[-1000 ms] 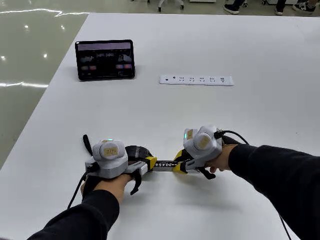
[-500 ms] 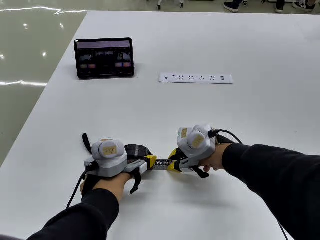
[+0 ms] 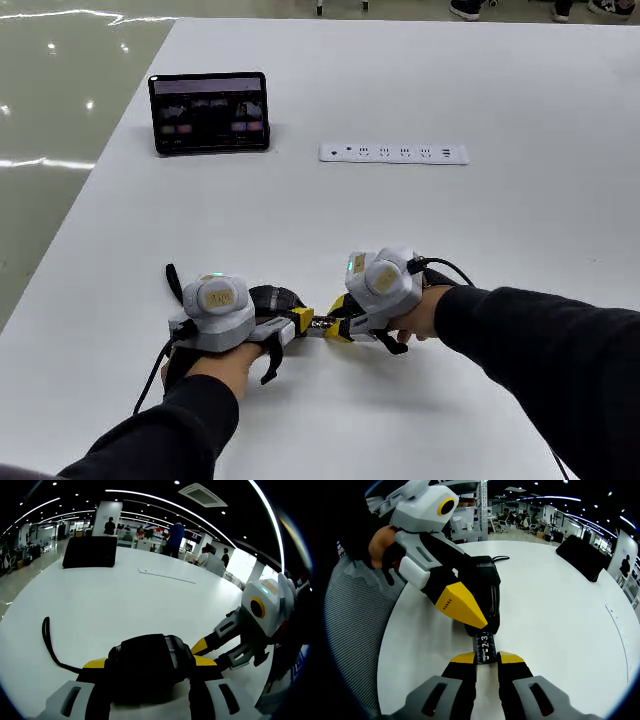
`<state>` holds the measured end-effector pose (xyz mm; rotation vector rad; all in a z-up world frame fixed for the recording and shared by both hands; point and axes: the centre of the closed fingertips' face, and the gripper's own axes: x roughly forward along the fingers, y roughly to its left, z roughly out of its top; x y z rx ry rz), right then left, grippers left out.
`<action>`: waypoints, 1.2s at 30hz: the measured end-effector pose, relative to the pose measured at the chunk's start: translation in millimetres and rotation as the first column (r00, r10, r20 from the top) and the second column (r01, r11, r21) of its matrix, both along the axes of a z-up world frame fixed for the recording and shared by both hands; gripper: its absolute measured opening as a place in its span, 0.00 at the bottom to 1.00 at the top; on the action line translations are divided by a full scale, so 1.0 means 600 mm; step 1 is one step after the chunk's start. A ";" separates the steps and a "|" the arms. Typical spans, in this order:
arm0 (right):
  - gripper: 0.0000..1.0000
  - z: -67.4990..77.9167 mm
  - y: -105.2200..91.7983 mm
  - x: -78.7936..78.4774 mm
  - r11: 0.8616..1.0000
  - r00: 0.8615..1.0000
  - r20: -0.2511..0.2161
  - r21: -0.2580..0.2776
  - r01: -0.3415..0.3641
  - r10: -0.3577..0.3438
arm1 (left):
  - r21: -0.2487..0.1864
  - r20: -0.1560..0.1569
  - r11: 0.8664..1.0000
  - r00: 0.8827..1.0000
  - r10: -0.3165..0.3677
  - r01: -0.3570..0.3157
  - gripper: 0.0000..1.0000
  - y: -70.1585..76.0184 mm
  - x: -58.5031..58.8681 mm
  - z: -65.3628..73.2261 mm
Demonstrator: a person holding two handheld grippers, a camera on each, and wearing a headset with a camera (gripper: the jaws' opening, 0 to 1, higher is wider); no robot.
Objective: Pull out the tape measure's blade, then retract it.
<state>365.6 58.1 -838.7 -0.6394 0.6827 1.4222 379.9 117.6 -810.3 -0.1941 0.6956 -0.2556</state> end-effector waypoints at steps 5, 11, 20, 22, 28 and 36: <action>0.11 -0.001 0.006 0.001 1.000 1.000 0.001 0.000 -0.008 0.008 | 0.001 0.000 1.000 1.000 0.000 0.000 0.59 0.000 0.001 0.000; 0.11 0.000 0.011 0.001 1.000 1.000 -0.006 -0.006 -0.002 0.002 | -0.001 0.000 1.000 1.000 0.004 -0.004 0.59 0.001 0.000 0.001; 0.11 0.000 0.023 0.000 1.000 1.000 -0.010 -0.002 -0.009 0.009 | -0.003 -0.001 1.000 1.000 0.002 -0.002 0.59 0.001 -0.001 0.001; 0.11 -0.001 0.025 0.000 1.000 1.000 -0.010 0.000 -0.011 0.011 | -0.004 -0.002 1.000 1.000 0.003 -0.003 0.59 0.002 0.000 0.001; 0.11 -0.001 0.026 -0.001 1.000 1.000 -0.014 0.001 -0.018 0.018 | -0.005 -0.002 1.000 1.000 0.003 -0.003 0.59 0.002 0.000 0.001; 0.11 -0.002 0.031 0.000 1.000 1.000 -0.019 0.005 -0.017 0.017 | -0.007 -0.002 1.000 1.000 0.004 -0.004 0.59 0.002 0.001 0.001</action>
